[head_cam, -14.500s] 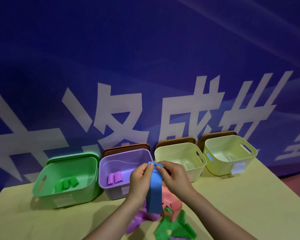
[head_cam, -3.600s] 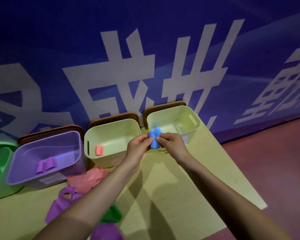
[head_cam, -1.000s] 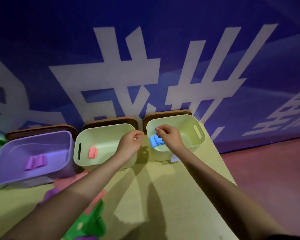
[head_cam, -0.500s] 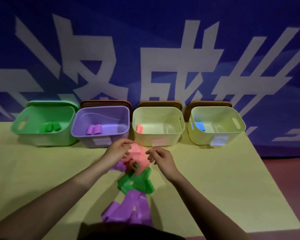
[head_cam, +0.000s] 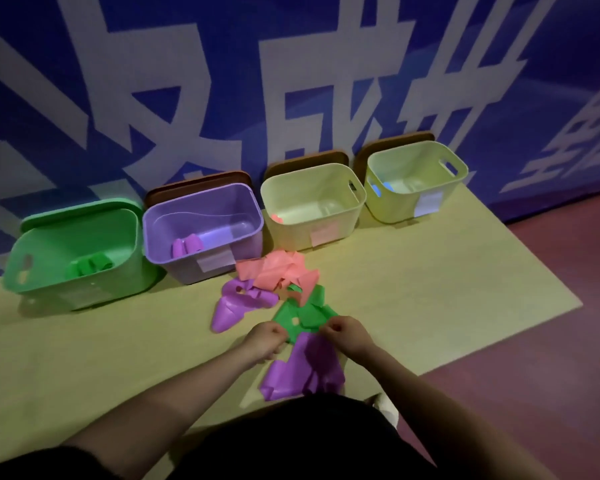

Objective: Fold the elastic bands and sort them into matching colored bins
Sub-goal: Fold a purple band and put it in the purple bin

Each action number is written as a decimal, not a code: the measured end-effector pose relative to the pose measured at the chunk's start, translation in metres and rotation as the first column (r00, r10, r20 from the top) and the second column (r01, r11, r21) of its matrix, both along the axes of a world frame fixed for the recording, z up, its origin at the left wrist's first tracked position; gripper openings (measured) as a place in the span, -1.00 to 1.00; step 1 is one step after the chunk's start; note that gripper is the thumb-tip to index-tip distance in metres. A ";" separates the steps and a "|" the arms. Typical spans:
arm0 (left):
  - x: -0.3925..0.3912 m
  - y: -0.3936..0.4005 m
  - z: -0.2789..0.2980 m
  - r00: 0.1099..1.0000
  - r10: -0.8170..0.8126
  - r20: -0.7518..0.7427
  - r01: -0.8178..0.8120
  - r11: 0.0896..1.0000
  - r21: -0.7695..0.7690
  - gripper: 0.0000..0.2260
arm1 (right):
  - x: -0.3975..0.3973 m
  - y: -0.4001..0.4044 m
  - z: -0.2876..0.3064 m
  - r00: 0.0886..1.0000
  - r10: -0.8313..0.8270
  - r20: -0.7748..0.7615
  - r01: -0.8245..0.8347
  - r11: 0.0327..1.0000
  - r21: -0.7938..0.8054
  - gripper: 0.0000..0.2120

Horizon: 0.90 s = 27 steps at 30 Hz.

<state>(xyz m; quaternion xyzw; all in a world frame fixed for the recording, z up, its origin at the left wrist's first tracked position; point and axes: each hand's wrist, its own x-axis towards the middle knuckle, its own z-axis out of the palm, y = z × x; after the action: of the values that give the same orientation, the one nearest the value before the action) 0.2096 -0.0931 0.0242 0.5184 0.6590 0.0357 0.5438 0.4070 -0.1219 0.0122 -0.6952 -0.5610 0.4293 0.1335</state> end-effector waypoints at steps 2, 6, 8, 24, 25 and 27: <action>0.002 -0.004 -0.011 0.981 -0.154 -0.114 0.162 0.984 0.069 -0.89 | 0.002 -0.014 -0.004 0.998 -0.052 0.025 0.052 0.998 -0.030 -0.85; 0.005 -0.007 -0.022 0.951 -0.242 -0.194 0.278 0.942 0.190 -0.82 | -0.002 -0.033 -0.014 0.983 -0.185 0.002 0.185 0.981 -0.050 -0.77; 0.006 -0.004 -0.024 0.953 -0.246 -0.177 0.281 0.936 0.211 -0.84 | -0.006 -0.036 -0.014 0.970 -0.242 0.004 0.242 0.970 -0.028 -0.77; 0.026 0.007 -0.010 0.985 -0.150 0.080 0.129 0.966 0.225 -0.62 | 0.001 -0.040 -0.002 0.809 -0.403 -0.429 0.434 0.900 -0.026 -0.70; 0.028 0.014 0.000 0.983 -0.135 0.121 0.101 0.962 0.255 -0.69 | 0.004 -0.035 0.008 0.778 -0.414 -0.473 0.456 0.890 -0.030 -0.71; 0.037 0.028 0.023 0.976 -0.100 0.192 0.033 0.945 0.325 -0.76 | 0.010 -0.019 0.030 0.734 -0.404 -0.546 0.464 0.885 -0.030 -0.72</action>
<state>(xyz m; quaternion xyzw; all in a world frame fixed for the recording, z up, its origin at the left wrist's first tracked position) 0.2465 -0.0647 0.0473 0.6152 0.5666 0.1771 0.5188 0.4168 -0.1412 0.0426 -0.6496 -0.3451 0.5324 0.4188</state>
